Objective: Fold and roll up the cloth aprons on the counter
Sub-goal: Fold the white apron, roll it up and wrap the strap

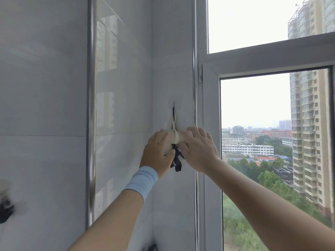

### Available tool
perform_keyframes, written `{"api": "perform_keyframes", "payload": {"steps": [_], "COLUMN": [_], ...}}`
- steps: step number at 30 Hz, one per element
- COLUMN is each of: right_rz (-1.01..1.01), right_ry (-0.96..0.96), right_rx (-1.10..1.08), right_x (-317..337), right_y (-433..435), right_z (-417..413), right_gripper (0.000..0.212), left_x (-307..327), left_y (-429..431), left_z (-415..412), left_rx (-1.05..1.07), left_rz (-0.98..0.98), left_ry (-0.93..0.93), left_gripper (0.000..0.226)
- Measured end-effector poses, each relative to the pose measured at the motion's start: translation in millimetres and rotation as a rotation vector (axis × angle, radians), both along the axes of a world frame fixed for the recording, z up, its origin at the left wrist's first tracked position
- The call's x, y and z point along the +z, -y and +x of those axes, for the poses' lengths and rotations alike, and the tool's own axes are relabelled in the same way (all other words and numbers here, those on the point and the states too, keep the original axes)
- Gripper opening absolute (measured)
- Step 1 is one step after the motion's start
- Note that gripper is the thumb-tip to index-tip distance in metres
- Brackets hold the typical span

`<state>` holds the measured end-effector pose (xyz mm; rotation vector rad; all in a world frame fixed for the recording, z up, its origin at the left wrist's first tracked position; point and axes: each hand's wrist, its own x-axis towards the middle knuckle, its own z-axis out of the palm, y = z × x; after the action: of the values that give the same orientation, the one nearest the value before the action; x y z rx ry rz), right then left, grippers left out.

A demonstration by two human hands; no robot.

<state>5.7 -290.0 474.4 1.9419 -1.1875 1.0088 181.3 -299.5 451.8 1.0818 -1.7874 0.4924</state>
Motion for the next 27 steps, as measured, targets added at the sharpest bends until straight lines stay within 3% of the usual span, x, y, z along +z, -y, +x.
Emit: {"api": "perform_keyframes", "payload": {"steps": [4, 8, 17, 23, 27], "right_rz": [0.033, 0.207, 0.807, 1.209, 1.451], "right_ry": [0.074, 0.086, 0.152, 0.091, 0.029], "right_rx": [0.066, 0.1, 0.064, -0.051, -0.129], "right_x": [-44, -129, -341, -474, -544], "right_y": [-33, -70, -156, -224, -261], "right_z": [-13, -35, -99, -136, -139], "right_gripper": [0.034, 0.031, 0.028, 0.034, 0.044], "left_x": [-35, -113, -314, -429, -488], "left_y": [-36, -76, -159, -228, -264], "left_z": [-20, -51, -108, -131, -133], "left_rx": [0.0, -0.085, -0.105, -0.041, 0.0], "left_rz": [-0.102, 0.051, 0.725, 1.148, 1.423], "left_ry": [-0.07, -0.03, -0.027, 0.103, 0.292], "left_gripper": [0.045, 0.028, 0.02, 0.029, 0.046]}}
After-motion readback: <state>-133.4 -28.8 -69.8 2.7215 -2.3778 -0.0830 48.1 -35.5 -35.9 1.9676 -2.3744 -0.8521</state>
